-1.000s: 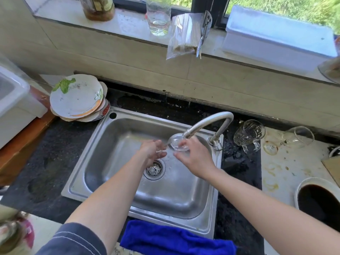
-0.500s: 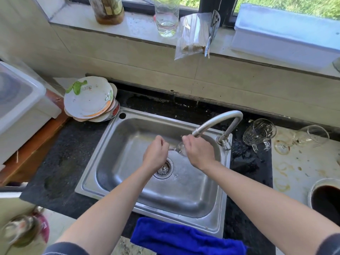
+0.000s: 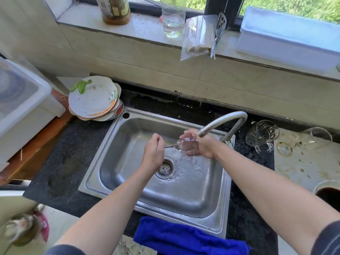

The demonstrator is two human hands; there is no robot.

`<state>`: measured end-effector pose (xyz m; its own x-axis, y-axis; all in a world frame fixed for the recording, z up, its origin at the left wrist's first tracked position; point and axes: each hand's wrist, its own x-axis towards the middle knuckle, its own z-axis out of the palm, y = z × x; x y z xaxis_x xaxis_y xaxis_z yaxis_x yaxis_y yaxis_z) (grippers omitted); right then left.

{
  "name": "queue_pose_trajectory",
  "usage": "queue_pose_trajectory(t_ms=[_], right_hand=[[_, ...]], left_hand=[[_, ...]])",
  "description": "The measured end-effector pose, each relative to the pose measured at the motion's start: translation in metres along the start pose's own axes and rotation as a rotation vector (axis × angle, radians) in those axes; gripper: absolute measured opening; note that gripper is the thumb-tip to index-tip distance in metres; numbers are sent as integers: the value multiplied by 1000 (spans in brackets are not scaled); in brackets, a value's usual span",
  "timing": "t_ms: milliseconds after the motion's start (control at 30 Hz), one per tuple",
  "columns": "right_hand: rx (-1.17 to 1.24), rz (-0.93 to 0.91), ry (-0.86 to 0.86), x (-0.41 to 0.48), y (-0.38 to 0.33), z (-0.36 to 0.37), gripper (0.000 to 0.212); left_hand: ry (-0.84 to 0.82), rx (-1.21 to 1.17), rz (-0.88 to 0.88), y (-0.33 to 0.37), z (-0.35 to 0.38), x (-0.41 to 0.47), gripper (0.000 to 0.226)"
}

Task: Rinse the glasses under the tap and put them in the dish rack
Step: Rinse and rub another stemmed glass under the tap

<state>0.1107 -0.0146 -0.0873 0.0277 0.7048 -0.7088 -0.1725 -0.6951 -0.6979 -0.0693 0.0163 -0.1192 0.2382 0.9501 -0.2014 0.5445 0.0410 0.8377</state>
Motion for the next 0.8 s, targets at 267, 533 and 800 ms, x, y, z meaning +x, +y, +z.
queue_pose_trajectory(t_ms=[267,533,800], right_hand=[[637,169,352,-7,2,18,31],[187,-17,256,-24,1,-2,23],[-302,-419,410,-45,35,-12,45]], left_hand=[[43,187,-29,16,25,-15,15],[-101,-158,-161,12,25,4,14],[-231,-834,-696,37,79,17,11]])
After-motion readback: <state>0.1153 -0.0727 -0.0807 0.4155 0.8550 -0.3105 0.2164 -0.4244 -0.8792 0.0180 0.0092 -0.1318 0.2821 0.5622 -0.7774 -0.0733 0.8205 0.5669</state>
